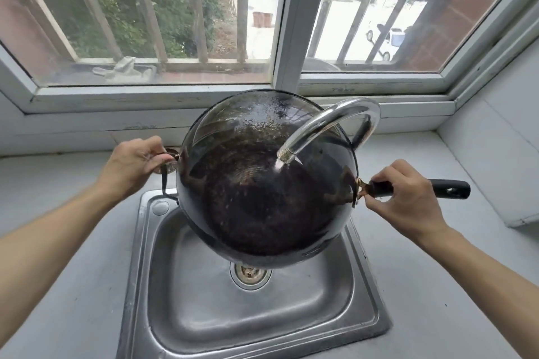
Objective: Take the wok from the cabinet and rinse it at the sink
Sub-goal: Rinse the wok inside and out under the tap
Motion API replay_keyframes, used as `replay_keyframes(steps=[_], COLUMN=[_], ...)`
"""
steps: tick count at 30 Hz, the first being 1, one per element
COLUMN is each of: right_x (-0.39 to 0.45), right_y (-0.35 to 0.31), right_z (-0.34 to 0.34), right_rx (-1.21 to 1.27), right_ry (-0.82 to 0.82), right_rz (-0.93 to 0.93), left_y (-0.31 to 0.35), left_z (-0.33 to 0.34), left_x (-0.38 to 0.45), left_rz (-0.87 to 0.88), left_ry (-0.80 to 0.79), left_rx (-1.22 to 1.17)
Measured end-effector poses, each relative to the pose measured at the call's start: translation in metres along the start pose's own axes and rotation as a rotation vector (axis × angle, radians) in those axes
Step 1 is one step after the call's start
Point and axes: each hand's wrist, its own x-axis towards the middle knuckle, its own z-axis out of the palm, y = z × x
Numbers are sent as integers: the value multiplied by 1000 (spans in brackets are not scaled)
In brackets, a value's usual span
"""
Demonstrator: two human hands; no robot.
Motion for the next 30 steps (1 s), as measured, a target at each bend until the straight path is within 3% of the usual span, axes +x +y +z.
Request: replay_keyframes(steps=[30], right_x=[-14], right_y=[38], right_z=[23], right_rx=[-74], right_ry=[-40], right_rz=[3], left_y=[13], left_z=[39], left_x=[-3], left_rz=[217], left_ry=[3], left_rx=[55])
